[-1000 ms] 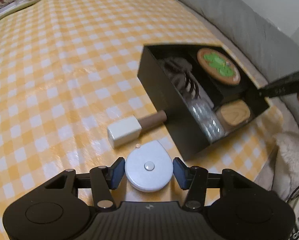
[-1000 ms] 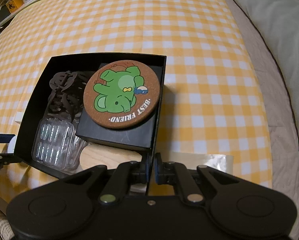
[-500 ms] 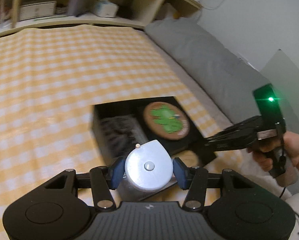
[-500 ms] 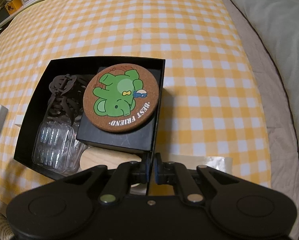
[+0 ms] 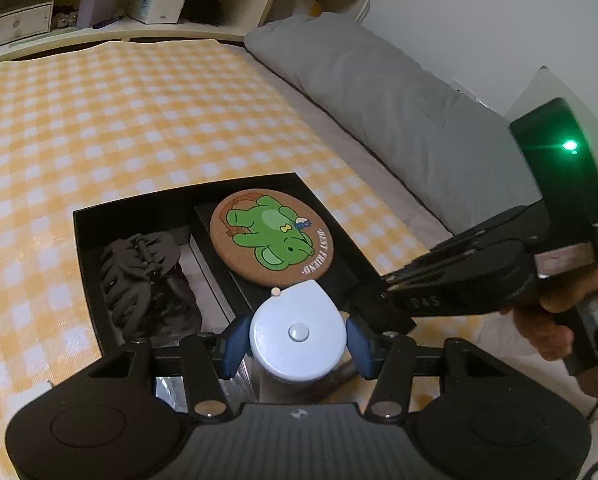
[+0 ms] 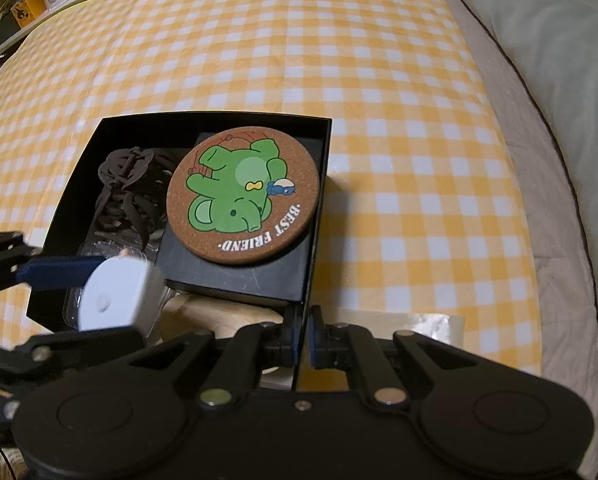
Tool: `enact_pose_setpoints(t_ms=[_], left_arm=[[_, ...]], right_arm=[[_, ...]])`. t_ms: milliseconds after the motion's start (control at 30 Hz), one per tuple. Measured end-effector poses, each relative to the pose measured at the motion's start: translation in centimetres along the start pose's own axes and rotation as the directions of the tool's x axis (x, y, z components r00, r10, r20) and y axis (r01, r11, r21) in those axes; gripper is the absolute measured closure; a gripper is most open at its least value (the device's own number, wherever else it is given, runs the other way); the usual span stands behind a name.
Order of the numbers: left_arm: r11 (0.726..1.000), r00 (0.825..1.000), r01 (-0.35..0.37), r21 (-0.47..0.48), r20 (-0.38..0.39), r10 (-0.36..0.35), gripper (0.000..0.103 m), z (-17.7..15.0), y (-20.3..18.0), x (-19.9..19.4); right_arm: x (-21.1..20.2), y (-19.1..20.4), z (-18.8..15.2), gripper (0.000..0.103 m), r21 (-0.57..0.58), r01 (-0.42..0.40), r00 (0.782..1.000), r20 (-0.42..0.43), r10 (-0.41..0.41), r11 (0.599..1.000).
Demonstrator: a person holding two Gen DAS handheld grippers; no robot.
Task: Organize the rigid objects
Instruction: 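Carry the tape measure into the tray beside the clear cases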
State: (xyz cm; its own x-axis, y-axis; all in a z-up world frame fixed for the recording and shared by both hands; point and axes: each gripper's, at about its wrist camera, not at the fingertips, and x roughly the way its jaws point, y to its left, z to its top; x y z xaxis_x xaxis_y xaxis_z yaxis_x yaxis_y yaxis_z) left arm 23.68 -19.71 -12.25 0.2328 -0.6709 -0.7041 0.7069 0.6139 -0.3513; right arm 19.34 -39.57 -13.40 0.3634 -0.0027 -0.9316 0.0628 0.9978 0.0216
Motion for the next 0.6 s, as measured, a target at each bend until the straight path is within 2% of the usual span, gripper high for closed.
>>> enact_pose_setpoints(t_ms=[67, 167, 333, 500, 600], left_arm=[[1.0, 1.0, 0.007, -0.001, -0.002, -0.007, 0.05, -0.1, 0.4, 0.6], [1.0, 0.999, 0.013, 0.022, -0.045, -0.012, 0.049, -0.5, 0.7, 1.0], [0.997, 0.996, -0.028, 0.067, -0.085, 0.034, 0.042, -0.8, 1.1, 0.8], [0.999, 0.997, -0.023, 0.042, -0.069, 0.026, 0.034, -0.4, 1.4, 0.1], [0.999, 0.999, -0.025, 0.035, -0.029, 0.026, 0.037, -0.4, 1.2, 0.0]], right_arm=[[0.0, 0.0, 0.0, 0.097, 0.0, -0.001, 1.0, 0.0, 0.001, 1.0], [0.1, 0.0, 0.0, 0.097, 0.001, -0.003, 1.0, 0.0, 0.003, 1.0], [0.1, 0.1, 0.0, 0.097, -0.002, 0.001, 1.0, -0.002, -0.001, 1.0], [0.1, 0.0, 0.0, 0.097, -0.003, 0.001, 1.0, -0.002, -0.001, 1.0], [0.2, 0.1, 0.0, 0.097, -0.003, 0.002, 1.0, -0.003, -0.002, 1.0]])
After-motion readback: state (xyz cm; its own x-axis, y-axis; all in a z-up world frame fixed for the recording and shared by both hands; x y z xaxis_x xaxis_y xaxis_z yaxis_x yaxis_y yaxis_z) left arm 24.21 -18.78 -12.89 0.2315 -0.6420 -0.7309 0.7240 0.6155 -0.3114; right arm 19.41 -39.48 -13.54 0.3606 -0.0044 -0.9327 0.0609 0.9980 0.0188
